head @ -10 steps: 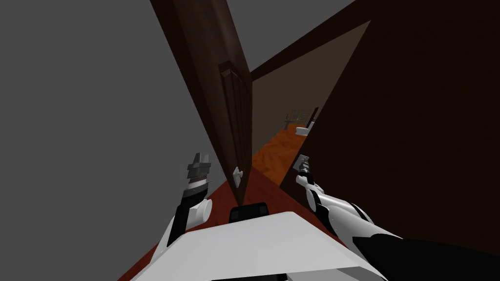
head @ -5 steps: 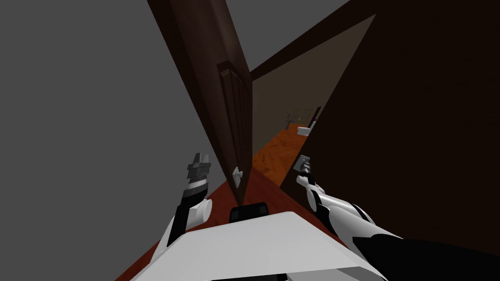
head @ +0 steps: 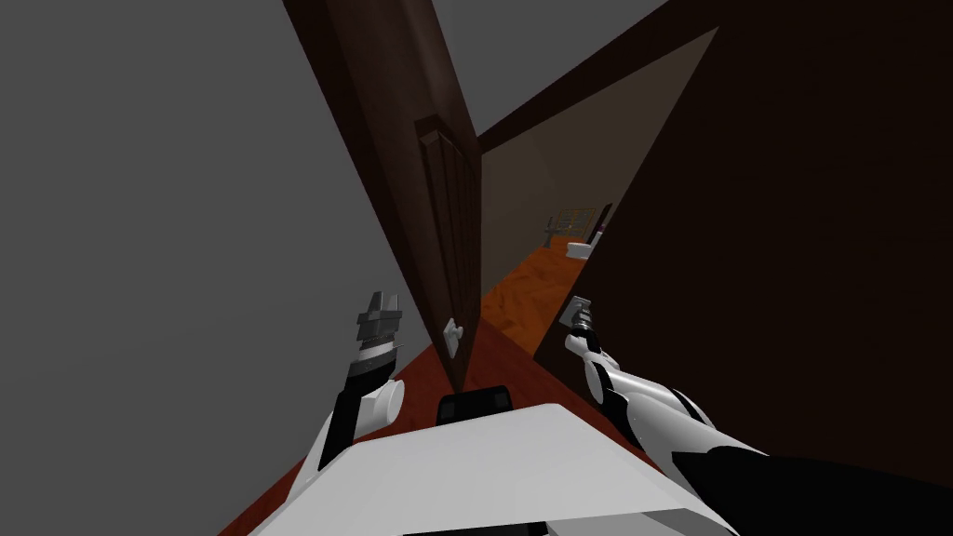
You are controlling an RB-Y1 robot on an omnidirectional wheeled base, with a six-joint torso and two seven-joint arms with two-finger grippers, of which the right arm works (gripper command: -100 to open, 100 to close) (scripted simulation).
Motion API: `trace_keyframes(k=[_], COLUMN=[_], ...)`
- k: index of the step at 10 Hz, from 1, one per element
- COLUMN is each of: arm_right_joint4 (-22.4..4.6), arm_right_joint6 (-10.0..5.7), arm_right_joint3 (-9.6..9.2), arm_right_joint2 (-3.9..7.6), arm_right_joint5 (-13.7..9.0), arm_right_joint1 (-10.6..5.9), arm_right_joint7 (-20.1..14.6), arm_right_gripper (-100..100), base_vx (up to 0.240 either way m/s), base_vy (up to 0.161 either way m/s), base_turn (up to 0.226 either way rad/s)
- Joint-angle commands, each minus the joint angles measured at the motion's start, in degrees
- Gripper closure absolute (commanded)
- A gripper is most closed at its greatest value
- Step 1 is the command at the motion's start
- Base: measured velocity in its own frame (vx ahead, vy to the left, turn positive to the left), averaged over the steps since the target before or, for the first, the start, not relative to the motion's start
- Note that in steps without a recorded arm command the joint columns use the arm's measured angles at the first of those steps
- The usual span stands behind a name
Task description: Pull the door open
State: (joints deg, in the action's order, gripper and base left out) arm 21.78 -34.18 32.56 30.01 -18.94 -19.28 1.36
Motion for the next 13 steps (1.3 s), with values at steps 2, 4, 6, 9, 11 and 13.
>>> trace_keyframes(k=[2, 4, 6, 9, 11, 13], arm_right_joint4=[-0.04, -0.06, -0.07, -0.07, -0.07, -0.07], arm_right_joint6=[0.00, 0.00, 0.00, 0.00, 0.00, 0.00], arm_right_joint3=[0.11, 0.14, 0.15, 0.17, 0.17, 0.17], arm_right_joint2=[0.05, 0.07, 0.08, 0.08, 0.08, 0.08], arm_right_joint5=[-0.06, -0.08, -0.08, -0.09, -0.09, -0.09], arm_right_joint1=[0.04, 0.05, 0.05, 0.05, 0.05, 0.05], arm_right_joint7=[0.04, 0.05, 0.05, 0.05, 0.05, 0.05], arm_right_gripper=[-100, -100, -100, -100, -100, -100], base_vx=[0.003, -0.009, 0.000, -0.001, -0.005, 0.004], base_vy=[-0.029, -0.080, -0.007, -0.009, -0.006, 0.006], base_turn=[0.050, 0.069, 0.009, 0.009, -0.012, 0.008])
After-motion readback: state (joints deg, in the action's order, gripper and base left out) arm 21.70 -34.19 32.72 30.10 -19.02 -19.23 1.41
